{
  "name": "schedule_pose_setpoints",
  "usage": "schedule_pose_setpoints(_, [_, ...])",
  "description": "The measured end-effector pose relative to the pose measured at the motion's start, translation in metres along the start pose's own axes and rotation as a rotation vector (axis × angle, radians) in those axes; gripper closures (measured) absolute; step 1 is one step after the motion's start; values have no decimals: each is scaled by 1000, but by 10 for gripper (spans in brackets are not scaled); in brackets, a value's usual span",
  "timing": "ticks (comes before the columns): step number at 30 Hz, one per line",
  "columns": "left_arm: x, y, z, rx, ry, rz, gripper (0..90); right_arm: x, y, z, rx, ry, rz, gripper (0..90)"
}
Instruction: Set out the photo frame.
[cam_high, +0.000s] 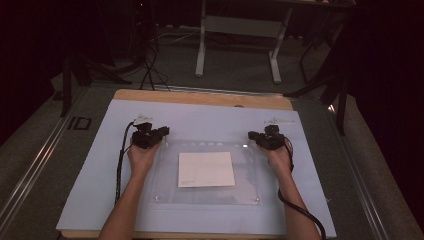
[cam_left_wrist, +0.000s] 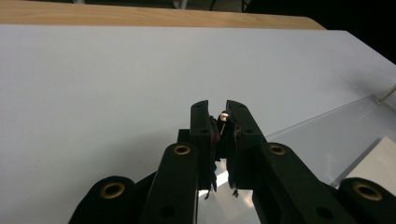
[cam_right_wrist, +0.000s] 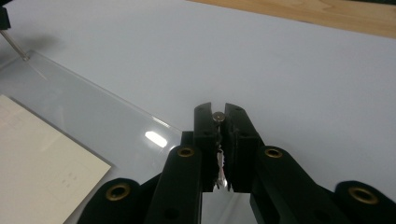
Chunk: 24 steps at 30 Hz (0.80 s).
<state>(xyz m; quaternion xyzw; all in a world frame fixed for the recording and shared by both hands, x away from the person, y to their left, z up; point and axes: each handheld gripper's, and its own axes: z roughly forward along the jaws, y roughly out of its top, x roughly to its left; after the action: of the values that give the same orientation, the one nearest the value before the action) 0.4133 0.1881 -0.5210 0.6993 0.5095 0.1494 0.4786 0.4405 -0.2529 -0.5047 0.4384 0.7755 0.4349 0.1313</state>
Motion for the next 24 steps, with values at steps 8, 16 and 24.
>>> schedule_pose_setpoints(8, [3,6,5,22,2,-18,837,-4,5,4,15,3,31,855])
schedule_pose_setpoints(16, [7,15,13,60,5,-49,847,-6,12,10,37,-16,77,859])
schedule_pose_setpoints(24, [11,20,22,72,18,-100,852,-10,15,19,17,-31,142,858])
